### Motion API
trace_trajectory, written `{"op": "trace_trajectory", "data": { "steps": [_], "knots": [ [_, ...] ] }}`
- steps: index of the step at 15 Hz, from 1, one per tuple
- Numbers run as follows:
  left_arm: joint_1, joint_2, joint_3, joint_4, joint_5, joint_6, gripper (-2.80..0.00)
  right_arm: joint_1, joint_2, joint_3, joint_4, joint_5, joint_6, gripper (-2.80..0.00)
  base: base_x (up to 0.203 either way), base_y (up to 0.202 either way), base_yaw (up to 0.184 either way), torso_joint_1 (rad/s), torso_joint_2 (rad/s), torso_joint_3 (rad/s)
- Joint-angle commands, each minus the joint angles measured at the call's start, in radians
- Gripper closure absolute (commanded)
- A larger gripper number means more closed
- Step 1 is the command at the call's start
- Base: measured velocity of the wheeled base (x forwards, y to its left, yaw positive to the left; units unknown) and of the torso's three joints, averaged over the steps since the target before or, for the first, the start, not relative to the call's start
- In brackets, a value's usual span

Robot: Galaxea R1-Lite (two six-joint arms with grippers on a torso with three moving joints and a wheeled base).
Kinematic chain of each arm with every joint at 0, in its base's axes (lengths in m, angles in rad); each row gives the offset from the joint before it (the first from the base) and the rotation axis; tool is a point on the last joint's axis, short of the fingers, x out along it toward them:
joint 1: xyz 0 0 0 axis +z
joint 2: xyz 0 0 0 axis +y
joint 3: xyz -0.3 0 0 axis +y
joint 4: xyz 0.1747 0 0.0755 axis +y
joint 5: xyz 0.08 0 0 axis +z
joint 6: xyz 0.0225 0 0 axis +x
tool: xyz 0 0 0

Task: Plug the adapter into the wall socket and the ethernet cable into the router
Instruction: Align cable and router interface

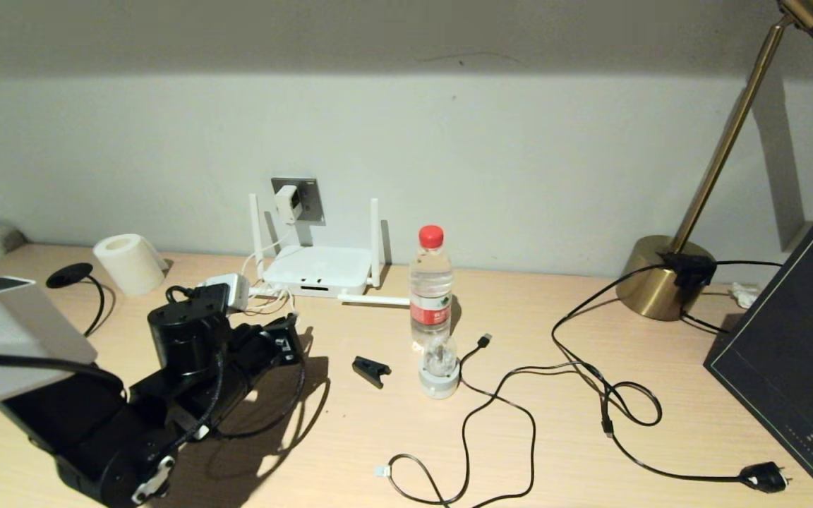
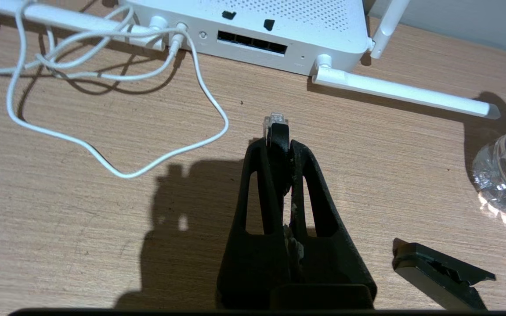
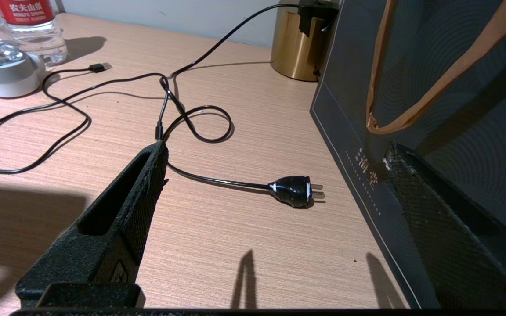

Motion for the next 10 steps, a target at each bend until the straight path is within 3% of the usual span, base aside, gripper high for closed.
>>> {"op": "trace_trajectory", "data": {
  "steps": [1,3,10],
  "knots": [
    [0.001,-0.008,-0.003,-0.007,0.001,0.041,0.00,0.000,0.002,0.029,-0.001,0.000,-0.002,-2.80,0.000,0.000,0.000,0.000,0.00,0.000],
    [0.000,-0.032,-0.003,-0.003,0.000,0.112,0.00,0.000,0.002,0.029,-0.001,0.000,0.000,-2.80,0.000,0.000,0.000,0.000,0.00,0.000],
    [0.037,0.022,-0.068,0.010,-0.035,0.115,0.00,0.000,0.002,0.029,-0.001,0.000,0.000,-2.80,0.000,0.000,0.000,0.000,0.00,0.000]
  ]
}}
